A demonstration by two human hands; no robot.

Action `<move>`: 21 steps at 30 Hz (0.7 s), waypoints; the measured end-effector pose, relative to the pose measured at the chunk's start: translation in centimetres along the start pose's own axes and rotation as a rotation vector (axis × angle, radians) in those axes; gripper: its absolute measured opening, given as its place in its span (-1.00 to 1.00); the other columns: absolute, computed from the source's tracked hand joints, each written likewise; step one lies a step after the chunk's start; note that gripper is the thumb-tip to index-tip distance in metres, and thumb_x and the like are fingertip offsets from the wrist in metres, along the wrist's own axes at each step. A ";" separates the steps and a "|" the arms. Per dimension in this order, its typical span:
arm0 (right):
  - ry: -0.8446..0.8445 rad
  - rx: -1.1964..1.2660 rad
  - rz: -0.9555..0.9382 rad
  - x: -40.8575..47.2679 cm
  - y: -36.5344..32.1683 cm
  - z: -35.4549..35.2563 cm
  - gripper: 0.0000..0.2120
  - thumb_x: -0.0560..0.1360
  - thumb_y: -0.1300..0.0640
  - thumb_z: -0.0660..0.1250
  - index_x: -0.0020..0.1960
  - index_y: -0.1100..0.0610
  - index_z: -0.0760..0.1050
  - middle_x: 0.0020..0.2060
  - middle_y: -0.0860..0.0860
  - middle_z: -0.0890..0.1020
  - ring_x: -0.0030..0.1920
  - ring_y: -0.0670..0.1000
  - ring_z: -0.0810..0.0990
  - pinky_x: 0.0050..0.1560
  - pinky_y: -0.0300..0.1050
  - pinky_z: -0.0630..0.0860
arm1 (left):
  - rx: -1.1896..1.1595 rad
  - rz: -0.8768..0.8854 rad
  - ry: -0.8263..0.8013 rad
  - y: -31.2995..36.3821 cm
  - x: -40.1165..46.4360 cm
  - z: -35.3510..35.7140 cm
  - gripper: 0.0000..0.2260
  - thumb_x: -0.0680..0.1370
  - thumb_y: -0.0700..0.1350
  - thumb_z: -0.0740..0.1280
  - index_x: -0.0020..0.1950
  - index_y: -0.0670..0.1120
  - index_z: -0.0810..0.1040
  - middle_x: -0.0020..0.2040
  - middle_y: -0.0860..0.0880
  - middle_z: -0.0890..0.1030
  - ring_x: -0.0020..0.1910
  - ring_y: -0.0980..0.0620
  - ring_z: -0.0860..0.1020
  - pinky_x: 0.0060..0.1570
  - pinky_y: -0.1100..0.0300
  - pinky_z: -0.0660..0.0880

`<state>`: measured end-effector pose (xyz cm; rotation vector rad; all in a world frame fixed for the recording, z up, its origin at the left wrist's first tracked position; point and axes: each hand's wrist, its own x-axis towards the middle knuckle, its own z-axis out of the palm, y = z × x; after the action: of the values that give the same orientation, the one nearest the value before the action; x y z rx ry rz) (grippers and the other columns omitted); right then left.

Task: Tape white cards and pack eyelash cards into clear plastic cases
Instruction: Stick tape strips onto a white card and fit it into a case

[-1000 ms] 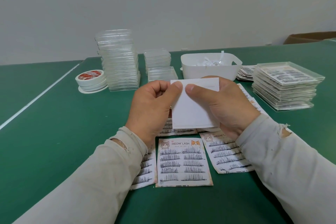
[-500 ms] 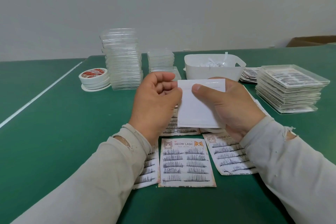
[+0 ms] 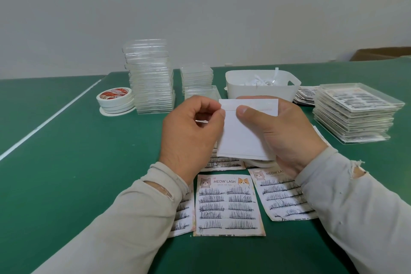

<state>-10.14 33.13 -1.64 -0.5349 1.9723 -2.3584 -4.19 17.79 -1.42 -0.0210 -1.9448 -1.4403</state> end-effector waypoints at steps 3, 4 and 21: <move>-0.002 -0.016 -0.017 -0.1 0.0 0.0 -0.82 0.37 0.12 0.55 -0.04 0.09 0.71 -0.06 0.04 0.76 -0.03 0.08 0.75 0.00 0.00 0.67 | 0.001 -0.016 0.010 0.0 0.1 0.0 -0.84 0.51 -0.21 0.49 -0.13 0.06 0.66 -0.17 0.18 0.69 -0.23 0.28 0.61 -0.17 0.45 0.51; -0.004 -0.018 -0.025 -0.1 0.0 0.1 -0.83 0.36 0.10 0.54 -0.06 0.07 0.72 -0.07 0.04 0.76 -0.04 0.07 0.75 -0.01 0.00 0.66 | -0.003 -0.018 0.011 0.0 0.0 0.1 -0.84 0.51 -0.21 0.50 -0.12 0.07 0.66 -0.17 0.18 0.69 -0.23 0.28 0.61 -0.17 0.45 0.52; 0.067 -0.078 -0.099 -0.1 -0.1 0.3 -0.84 0.38 0.08 0.57 -0.06 0.06 0.70 -0.08 -0.04 0.76 -0.02 0.01 0.74 0.05 -0.01 0.65 | 0.152 0.054 0.042 0.0 0.3 -0.3 -0.85 0.50 -0.18 0.48 -0.18 0.06 0.65 -0.27 0.08 0.64 -0.29 0.23 0.55 -0.23 0.39 0.51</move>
<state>-9.90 32.95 -1.50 -0.5777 2.1218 -2.3945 -4.19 17.41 -1.21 0.0257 -1.9990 -1.2460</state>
